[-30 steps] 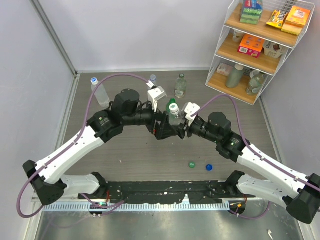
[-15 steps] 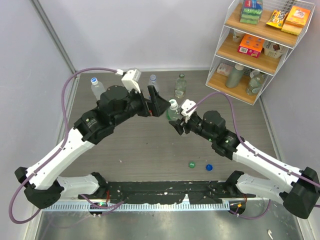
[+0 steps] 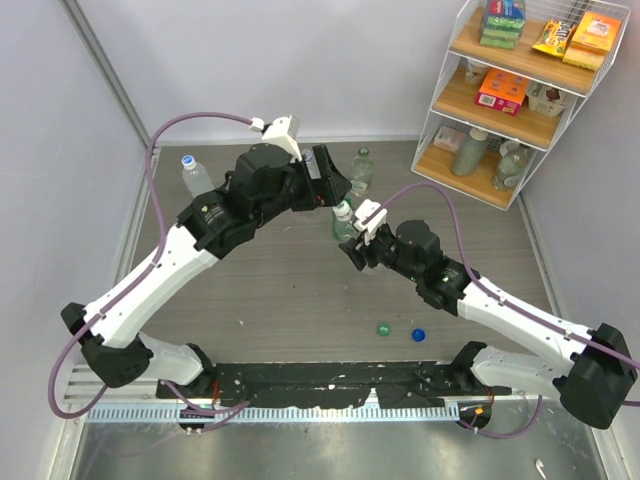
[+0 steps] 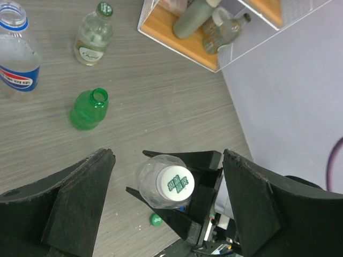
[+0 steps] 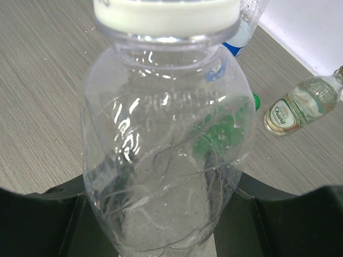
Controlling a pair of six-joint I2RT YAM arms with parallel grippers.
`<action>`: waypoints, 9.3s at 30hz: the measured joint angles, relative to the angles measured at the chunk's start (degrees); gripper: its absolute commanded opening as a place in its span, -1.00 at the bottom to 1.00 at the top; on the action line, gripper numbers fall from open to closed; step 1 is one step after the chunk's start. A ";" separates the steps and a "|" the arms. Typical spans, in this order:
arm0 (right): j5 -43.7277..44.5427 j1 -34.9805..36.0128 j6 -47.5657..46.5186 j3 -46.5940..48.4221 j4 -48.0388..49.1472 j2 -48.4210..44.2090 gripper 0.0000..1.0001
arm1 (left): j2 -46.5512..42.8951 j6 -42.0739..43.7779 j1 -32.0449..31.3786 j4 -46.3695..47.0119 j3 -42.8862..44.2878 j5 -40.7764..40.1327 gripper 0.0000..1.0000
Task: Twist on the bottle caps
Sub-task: Screw the bottle cap onto the plastic bottle.
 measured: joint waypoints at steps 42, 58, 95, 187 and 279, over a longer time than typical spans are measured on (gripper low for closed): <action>3.74 0.00 -0.04 0.92 -1.57 0.79 -0.99 | 5.53 -0.48 -0.04 -3.72 1.51 7.13 -0.13; 3.06 -0.07 1.05 0.92 -4.11 0.46 -0.98 | 5.29 -0.35 0.28 -1.55 -0.96 10.01 -0.42; -54.05 -14.10 -2.78 5.68 -13.07 -2.27 -0.98 | -3.50 37.44 1.70 10.16 -9.05 49.00 -0.13; -6.56 -5.01 -4.13 7.93 -10.88 4.17 -0.98 | 1.53 -1.92 -0.44 6.21 -7.58 3.67 -0.18; -12.72 -5.05 3.17 11.89 -18.43 4.07 -0.98 | -13.88 5.51 2.45 34.60 -31.10 10.01 0.44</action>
